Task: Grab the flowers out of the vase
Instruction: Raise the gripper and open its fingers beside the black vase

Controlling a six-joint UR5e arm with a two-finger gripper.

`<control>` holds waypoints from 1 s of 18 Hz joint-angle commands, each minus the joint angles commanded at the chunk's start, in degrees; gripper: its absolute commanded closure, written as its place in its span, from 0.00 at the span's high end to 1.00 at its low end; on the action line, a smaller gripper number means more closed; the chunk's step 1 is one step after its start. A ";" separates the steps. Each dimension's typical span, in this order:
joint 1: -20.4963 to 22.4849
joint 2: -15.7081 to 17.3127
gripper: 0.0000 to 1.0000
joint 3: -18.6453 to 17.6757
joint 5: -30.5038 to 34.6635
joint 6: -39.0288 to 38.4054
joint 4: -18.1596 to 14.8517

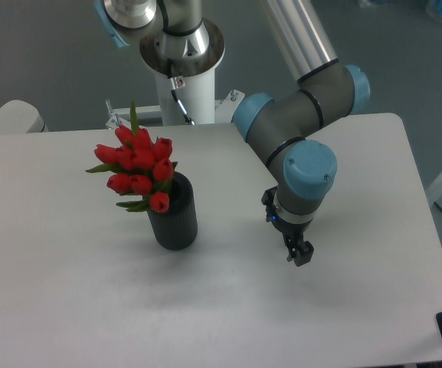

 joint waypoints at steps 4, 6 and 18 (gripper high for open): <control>3.68 0.61 1.00 -0.17 -10.08 0.00 -0.97; 5.71 1.75 1.00 -0.26 -15.54 0.09 -2.89; 11.34 10.36 1.00 -3.68 -31.64 4.04 -16.69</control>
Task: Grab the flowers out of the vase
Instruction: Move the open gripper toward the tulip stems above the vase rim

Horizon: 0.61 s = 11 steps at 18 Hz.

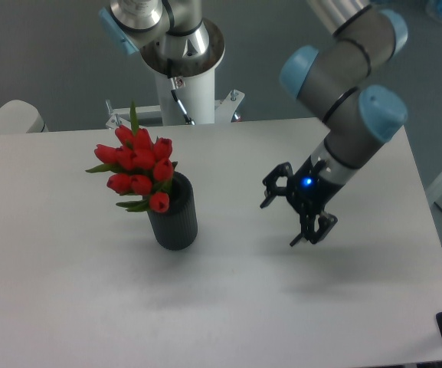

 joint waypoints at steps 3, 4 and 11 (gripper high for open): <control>0.26 4.04 1.00 -3.69 -4.65 0.09 -1.85; 0.18 5.27 1.00 -5.27 -5.45 0.00 -2.12; 0.00 10.20 1.00 -12.30 -11.07 0.71 -2.21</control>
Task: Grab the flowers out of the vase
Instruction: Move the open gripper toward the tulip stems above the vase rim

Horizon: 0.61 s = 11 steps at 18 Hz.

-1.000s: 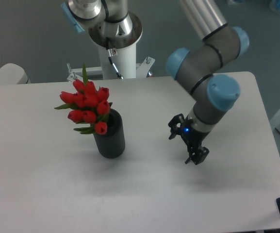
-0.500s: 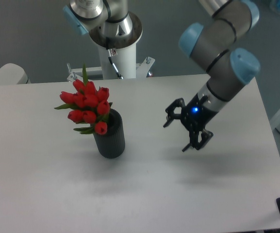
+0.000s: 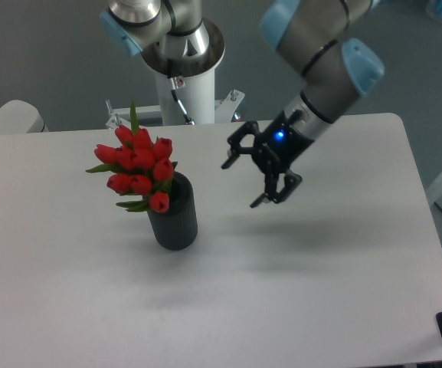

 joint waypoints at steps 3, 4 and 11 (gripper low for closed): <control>-0.96 0.36 1.00 -1.15 -2.99 0.00 0.09; -1.49 0.36 1.00 -1.59 -3.87 0.00 0.09; -1.76 1.50 1.00 -4.75 -5.90 0.18 0.35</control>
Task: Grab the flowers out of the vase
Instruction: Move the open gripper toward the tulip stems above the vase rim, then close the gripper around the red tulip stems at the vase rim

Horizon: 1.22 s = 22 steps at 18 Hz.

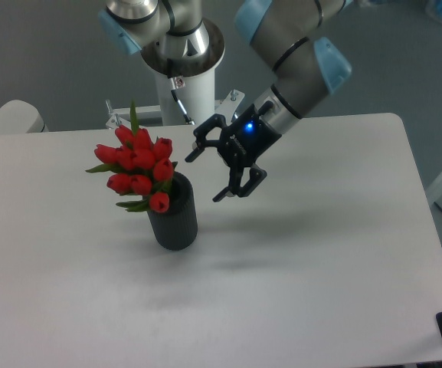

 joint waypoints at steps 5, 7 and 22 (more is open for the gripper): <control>-0.53 1.58 1.00 -1.32 -1.14 -0.09 0.00; -0.61 1.76 1.00 -1.76 -1.23 -0.18 -0.09; -4.13 1.23 1.00 -4.05 -6.06 -0.26 0.70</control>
